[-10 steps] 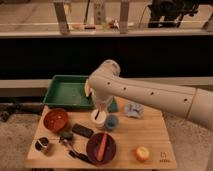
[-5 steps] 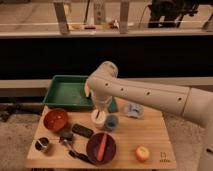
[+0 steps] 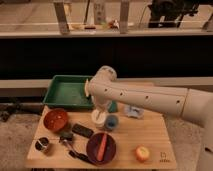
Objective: Place fork in paper cup
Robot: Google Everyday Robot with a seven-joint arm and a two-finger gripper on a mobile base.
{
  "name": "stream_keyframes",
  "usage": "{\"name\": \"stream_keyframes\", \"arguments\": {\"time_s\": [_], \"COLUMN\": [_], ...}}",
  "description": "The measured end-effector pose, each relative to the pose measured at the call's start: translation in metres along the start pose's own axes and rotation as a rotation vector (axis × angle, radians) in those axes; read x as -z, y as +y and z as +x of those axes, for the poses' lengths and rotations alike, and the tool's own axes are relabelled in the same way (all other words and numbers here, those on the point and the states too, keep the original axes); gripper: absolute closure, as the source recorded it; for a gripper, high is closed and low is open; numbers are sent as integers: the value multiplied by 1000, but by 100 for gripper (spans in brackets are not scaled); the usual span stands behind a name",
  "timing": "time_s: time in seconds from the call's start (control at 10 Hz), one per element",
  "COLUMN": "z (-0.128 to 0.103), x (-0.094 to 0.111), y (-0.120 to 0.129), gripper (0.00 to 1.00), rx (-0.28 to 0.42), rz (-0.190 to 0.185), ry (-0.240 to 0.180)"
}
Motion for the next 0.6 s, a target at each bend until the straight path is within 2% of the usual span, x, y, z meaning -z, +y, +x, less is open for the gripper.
{"name": "stream_keyframes", "arguments": {"time_s": [0.1, 0.2, 0.6], "z": [0, -1, 0], "x": [-2, -2, -2], "y": [2, 1, 0], "gripper": [20, 20, 20], "rx": [3, 6, 15], "rz": [1, 1, -12], "ry": [23, 26, 13]}}
